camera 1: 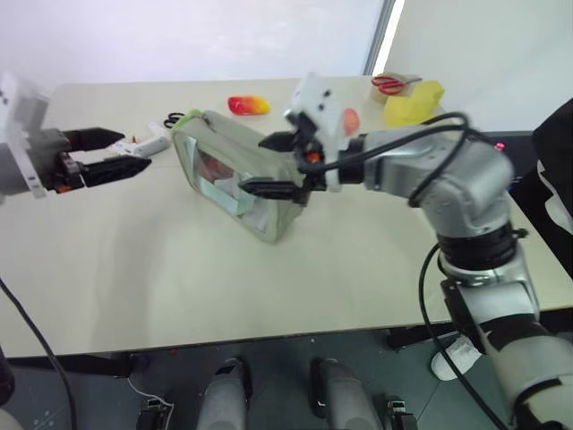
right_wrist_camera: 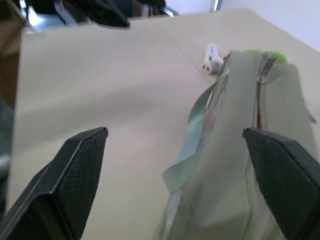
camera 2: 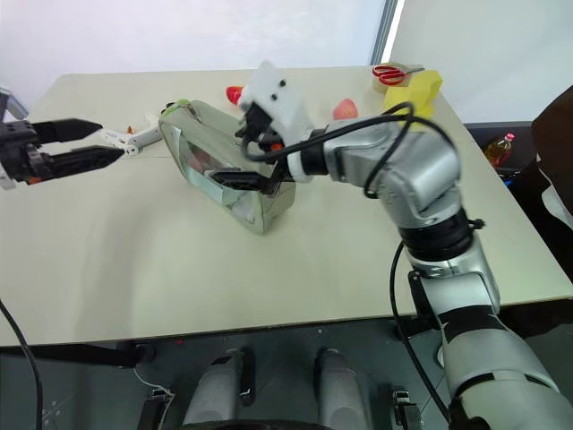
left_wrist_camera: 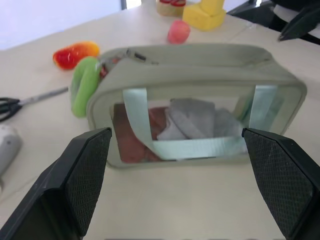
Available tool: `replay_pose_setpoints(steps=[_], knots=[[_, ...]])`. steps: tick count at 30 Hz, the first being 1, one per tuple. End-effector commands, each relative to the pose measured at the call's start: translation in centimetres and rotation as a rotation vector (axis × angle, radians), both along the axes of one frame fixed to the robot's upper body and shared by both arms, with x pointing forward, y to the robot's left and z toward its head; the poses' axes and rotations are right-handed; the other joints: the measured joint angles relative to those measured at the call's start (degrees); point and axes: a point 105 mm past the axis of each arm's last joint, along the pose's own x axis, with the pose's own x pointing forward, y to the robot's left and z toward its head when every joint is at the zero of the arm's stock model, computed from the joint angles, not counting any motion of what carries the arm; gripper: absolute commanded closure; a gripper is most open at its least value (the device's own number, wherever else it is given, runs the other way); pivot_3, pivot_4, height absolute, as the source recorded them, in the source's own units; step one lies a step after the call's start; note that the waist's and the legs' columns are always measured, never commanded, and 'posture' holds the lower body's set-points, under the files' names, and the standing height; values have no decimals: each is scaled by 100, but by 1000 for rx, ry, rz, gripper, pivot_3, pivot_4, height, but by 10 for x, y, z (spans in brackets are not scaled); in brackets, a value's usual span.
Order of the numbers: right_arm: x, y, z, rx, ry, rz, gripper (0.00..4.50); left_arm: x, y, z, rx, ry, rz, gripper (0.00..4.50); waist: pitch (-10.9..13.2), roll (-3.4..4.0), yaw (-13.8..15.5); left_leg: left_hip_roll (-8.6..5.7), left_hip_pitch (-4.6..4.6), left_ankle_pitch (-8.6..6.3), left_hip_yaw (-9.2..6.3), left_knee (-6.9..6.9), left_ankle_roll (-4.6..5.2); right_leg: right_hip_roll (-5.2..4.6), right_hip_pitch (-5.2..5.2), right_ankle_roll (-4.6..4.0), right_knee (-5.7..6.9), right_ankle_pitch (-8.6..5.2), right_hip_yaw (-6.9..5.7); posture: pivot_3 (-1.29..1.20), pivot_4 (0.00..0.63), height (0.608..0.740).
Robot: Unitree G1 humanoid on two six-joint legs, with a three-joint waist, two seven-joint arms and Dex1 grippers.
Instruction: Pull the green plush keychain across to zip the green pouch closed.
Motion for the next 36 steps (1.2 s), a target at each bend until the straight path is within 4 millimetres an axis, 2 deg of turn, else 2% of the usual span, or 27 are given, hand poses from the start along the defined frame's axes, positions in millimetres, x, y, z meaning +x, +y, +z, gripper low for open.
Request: replay_pose_setpoints(steps=[1, 3, 4, 5, 10, 12, 15, 16, 19, 20, 25, 30, 32, 34, 36], knots=[[15, 5, -3, -55, -121, -13, 0, -9, -10, 20, 7, -83, -16, 40, -2, -4, -14, 0, 1, 0, 0, 4, 0, -1, 4, -2, -1, 1, 0, 0, 150, 740], [14, 11, -4, -63, -129, 15, 0, -11, -8, 20, 4, -83, -3, 40, -2, -4, -30, -1, 2, 0, 1, 6, -1, -1, 6, -5, -2, 4, 1, 0, 150, 740], [14, 13, -4, -68, -135, 28, 550, -11, -7, 20, 2, -82, 3, 0, -2, -4, -33, 0, 4, 0, 0, 4, -1, -1, 6, -4, -1, 5, 0, 0, 150, 740], [13, 14, -5, -73, -142, 45, 828, -12, -6, 20, 0, -81, 6, 0, -3, -4, -33, 0, 5, 0, 0, -1, -1, 0, 3, -3, 2, 5, 0, 0, 150, 740], [14, 15, -10, -113, -180, 84, 3312, -9, -6, 17, -8, -84, 28, 0, -2, -4, -36, 2, 17, 1, -1, -13, -1, 4, 0, 7, 19, -2, 0, 0, 150, 740], [14, 8, -4, -147, -279, 131, 4448, -9, -7, 17, -9, -86, 25, 0, -2, -4, -36, 1, 19, 1, 0, -10, -1, 4, 3, 7, 20, -2, 0, 0, 150, 740], [15, -14, 4, -236, -461, 208, 4448, -8, -7, 18, -7, -89, 29, 0, -2, -3, 3, 0, 17, 2, 0, -5, -4, 2, 7, 6, 15, -1, 0, 0, 150, 740], [22, -27, 4, -275, -484, 200, 4448, -8, -7, 18, -8, -90, 29, 0, -2, -3, 6, 0, 19, 1, 0, -5, -5, 1, 11, 6, 9, -1, 0, 0, 150, 740], [44, -60, -9, -396, -493, 161, 4448, -6, -10, 18, -10, -93, 23, 0, -2, -3, -15, -1, 29, -7, 3, -7, -18, 0, 26, 5, -2, -1, 0, 0, 150, 740], [48, -65, -13, -409, -480, 153, 4448, -6, -11, 18, -10, -93, 20, 0, -2, -3, -16, -1, 34, -6, 3, -8, -17, 0, 30, 6, -3, -1, 0, 0, 150, 740], [55, -63, -13, -318, -449, 137, 4448, -4, -15, 18, -10, -94, 6, 0, -2, -3, -38, 1, 55, 4, 2, -22, -9, 5, 33, 7, 16, -2, 0, 0, 150, 740], [61, -71, -12, -299, -427, 131, 4448, -2, -18, 21, -7, -96, -1, 0, -2, -3, -47, 0, 62, 9, 2, -18, -17, 4, 40, 7, 22, -2, 2, 0, 150, 740], [57, -72, -11, -285, -380, 150, 3653, -2, -18, 21, -6, -98, -2, 0, -2, -3, -30, 0, 62, 8, 2, -15, -18, 4, 44, 6, 22, -2, 2, 0, 150, 740], [57, -72, -5, -275, -394, 135, 3099, -2, -19, 21, -5, -98, -2, 0, -2, -3, -27, 0, 62, 8, 2, -13, -18, 3, 46, 6, 22, -2, 2, 0, 150, 740], [54, -70, 6, -264, -411, 124, 2149, -2, -18, 21, -4, -96, 0, 0, -1, -3, -36, 0, 62, 8, 2, -13, -18, 2, 44, 6, 21, -1, 3, 0, 150, 740]])
